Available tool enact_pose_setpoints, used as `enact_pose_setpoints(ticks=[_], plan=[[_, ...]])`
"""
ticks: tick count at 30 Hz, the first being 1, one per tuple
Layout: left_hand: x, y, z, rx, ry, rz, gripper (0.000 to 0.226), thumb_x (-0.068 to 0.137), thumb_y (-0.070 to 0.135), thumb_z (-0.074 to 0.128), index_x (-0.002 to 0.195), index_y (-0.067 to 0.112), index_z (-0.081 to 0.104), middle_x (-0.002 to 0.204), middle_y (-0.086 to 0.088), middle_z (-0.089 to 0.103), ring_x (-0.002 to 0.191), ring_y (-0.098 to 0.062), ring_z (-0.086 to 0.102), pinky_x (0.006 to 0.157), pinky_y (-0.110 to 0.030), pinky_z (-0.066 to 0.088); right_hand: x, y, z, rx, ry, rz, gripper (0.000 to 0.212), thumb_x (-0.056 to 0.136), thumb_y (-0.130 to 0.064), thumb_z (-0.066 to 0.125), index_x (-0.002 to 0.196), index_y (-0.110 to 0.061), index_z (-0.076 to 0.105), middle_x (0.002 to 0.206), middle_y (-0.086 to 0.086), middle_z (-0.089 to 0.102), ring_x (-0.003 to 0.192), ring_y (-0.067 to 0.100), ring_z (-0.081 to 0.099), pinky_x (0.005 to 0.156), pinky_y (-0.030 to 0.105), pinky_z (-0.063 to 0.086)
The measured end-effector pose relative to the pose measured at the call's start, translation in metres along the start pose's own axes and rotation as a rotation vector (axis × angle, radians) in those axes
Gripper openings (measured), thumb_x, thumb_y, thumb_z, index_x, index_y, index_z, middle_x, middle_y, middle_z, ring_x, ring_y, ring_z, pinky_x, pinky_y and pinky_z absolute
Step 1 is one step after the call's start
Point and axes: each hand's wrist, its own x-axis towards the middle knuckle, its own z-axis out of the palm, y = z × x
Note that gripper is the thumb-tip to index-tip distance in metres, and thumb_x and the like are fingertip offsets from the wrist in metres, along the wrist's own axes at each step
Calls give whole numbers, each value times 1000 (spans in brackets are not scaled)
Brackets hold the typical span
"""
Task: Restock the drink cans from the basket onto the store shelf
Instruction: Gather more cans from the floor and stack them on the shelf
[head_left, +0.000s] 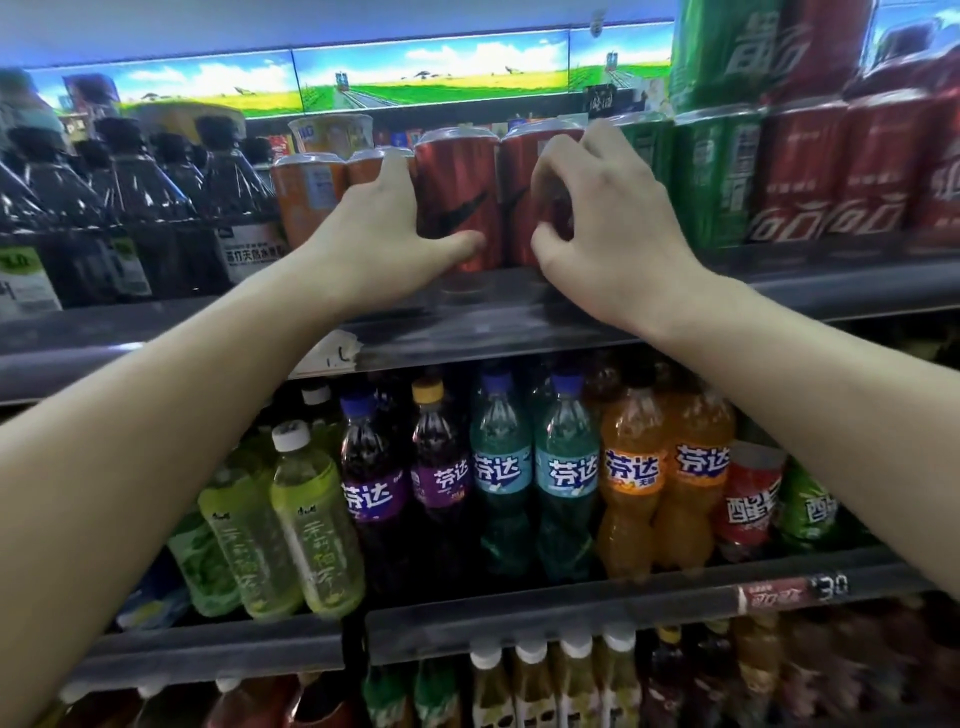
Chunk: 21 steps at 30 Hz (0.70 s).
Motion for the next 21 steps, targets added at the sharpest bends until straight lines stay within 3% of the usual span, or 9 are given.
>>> enact_pose_setpoints(ticks=[4,8,12,14,16,21], plan=[[-2,-1,3,7,-4,-17,64,95,54,68,134,10,43,113,-5,60,99,-25,59,82,-34,42,-2,-4,-1,-2,-21,26,20,91,-10,60,110,-9,58,110,4,42,88,24,52,74,29,38],[-7,2,4,102,41,-23,70,94,54,68,136,6,40,113,-10,60,100,-30,59,82,-38,44,-10,-9,-5,62,11,39,22,91,-9,59,112,-9,56,109,5,44,86,24,53,77,35,49],[-28,13,9,187,338,152,59,95,40,68,133,1,43,128,-22,52,112,-37,55,92,-43,47,-34,-11,-16,115,190,3,18,90,-10,57,107,-6,58,101,4,50,76,18,53,68,27,48],[-48,24,24,103,469,313,46,94,30,63,124,-2,50,123,-22,53,105,-33,55,88,-38,49,-56,-10,-19,149,244,11,17,88,-8,57,104,-4,58,97,5,52,75,17,52,65,23,46],[-73,37,53,6,404,432,35,92,25,60,115,-1,55,113,-17,56,92,-26,55,76,-34,46,-85,-3,-17,166,249,48,16,87,-6,56,103,-2,59,96,6,54,76,17,52,65,27,46],[-141,60,165,-78,-47,516,28,89,28,61,109,8,56,106,-8,56,86,-28,57,65,-43,48,-181,42,-10,125,161,250,21,87,2,53,106,-3,60,99,4,55,84,13,52,73,25,46]])
